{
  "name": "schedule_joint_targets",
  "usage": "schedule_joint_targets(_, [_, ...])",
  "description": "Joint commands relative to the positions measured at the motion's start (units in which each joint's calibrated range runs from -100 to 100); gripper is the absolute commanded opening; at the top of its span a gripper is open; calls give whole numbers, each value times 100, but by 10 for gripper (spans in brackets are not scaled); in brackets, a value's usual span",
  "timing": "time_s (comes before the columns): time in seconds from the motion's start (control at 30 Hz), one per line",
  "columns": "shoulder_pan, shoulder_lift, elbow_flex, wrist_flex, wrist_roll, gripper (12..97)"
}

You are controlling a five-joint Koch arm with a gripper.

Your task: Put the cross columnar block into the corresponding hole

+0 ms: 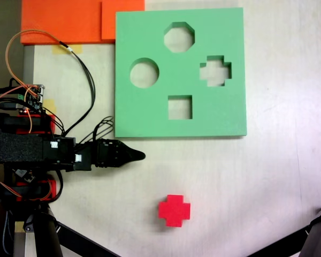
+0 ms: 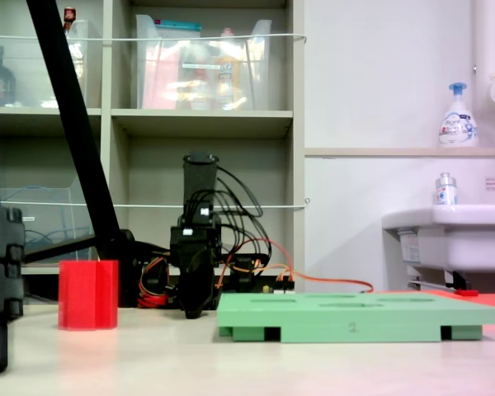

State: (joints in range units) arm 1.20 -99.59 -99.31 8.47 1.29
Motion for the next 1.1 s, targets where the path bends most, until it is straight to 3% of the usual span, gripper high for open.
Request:
schedule_joint_targets(0.0, [34,-41,-69,-563,-15,501])
schedule_joint_targets(1.07, [24,-41,-69,-563,39,493])
